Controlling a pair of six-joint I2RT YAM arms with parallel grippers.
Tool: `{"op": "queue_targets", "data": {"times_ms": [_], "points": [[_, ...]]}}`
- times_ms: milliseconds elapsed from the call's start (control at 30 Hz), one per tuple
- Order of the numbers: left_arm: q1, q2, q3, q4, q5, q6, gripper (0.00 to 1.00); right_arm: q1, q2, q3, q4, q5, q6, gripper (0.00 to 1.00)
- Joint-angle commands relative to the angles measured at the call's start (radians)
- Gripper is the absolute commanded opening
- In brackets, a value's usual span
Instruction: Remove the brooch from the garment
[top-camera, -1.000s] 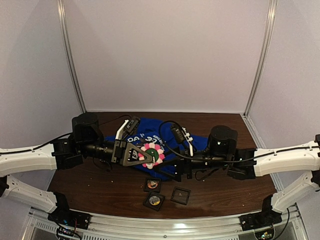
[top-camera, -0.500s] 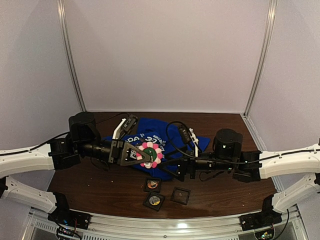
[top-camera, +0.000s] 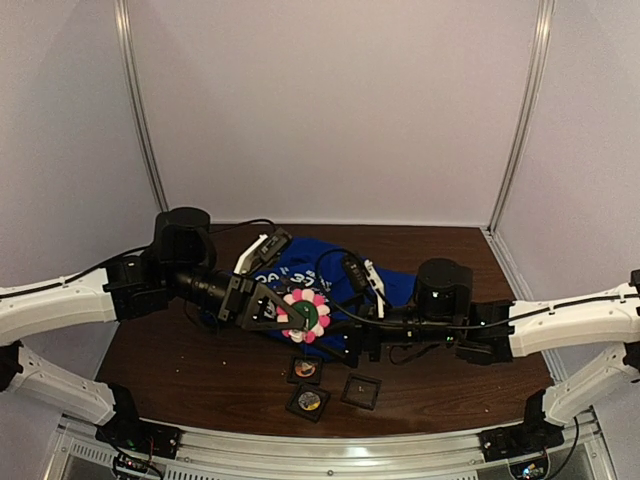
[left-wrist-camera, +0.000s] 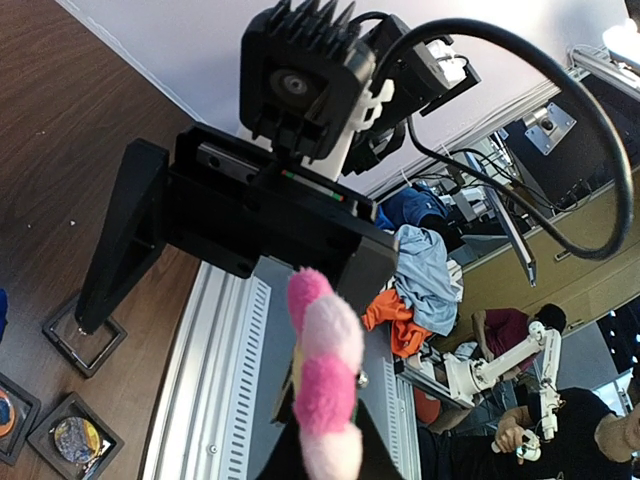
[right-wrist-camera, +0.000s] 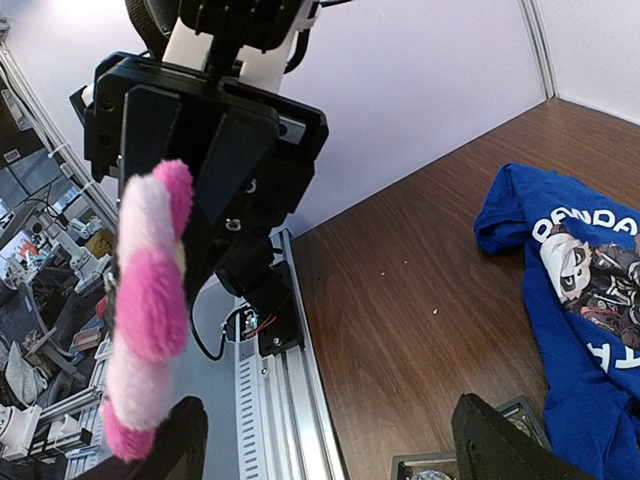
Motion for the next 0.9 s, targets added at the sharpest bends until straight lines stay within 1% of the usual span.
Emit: {"op": "queue_targets", "data": {"times_ms": [0,233,400,567,733,867], "points": [[0.012,0.036,0.045,-0.020,0.067,0.054,0.00,0.015,0.020,0.040,0.012,-0.018,-0.005,0.86],[0.037,0.071,0.084,-0.048,0.115,0.100,0.00,0.025,0.053,0.061,0.017,-0.047,0.001,0.86],[0.064,0.084,0.095,-0.070,0.143,0.137,0.00,0.025,0.035,0.032,0.067,-0.032,0.025,0.87],[0.081,0.094,0.095,-0.074,0.160,0.160,0.00,0.025,0.043,0.033,0.102,-0.057,0.047,0.87],[0.083,0.098,0.094,-0.089,0.165,0.185,0.00,0.026,0.045,0.022,0.137,-0.014,0.065,0.88],[0.083,0.096,0.084,-0.086,0.168,0.191,0.00,0.026,0.048,0.023,0.154,0.014,0.081,0.86]]}}
